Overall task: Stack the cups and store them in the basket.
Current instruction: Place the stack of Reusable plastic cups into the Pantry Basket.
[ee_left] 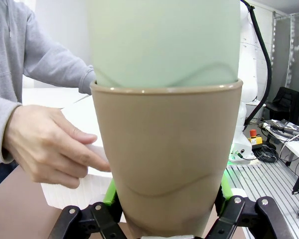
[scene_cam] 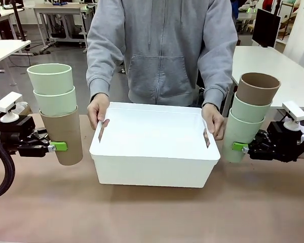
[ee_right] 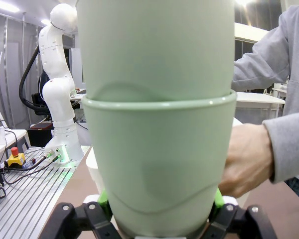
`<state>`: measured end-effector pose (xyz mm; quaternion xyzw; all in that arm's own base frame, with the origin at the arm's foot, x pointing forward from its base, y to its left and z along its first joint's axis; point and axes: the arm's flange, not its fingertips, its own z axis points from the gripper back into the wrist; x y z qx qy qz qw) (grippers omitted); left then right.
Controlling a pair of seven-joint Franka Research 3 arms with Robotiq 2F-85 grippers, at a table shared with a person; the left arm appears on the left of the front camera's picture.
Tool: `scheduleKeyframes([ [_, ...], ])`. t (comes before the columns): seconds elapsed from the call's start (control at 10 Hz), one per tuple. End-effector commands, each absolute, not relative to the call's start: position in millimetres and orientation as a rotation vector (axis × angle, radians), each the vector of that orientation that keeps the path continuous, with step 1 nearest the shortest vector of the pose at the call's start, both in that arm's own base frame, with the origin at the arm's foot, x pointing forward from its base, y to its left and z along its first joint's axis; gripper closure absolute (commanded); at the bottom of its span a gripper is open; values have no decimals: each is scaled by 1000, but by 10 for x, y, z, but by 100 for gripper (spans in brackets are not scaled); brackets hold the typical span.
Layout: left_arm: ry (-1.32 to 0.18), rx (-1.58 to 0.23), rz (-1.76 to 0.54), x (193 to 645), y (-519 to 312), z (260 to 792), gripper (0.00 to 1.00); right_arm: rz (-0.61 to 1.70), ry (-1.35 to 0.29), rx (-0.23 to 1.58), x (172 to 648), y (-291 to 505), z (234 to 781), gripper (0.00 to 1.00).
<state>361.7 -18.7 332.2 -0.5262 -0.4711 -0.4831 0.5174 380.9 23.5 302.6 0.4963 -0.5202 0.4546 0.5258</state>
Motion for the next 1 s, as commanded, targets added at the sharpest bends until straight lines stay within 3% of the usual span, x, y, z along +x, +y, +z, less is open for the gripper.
scheduleKeyframes([
  [0.0,-1141,-1272,-1150,3621,-195,3381,15,1095,-1258,1179,3816,236,3064,16],
  [0.6,-1141,-1272,-1150,3621,-195,3381,15,1087,-1244,1187,3809,235,3026,16],
  [0.9,-1141,-1272,-1150,3621,-195,3381,15,1103,-1178,1060,3577,277,3704,16],
])
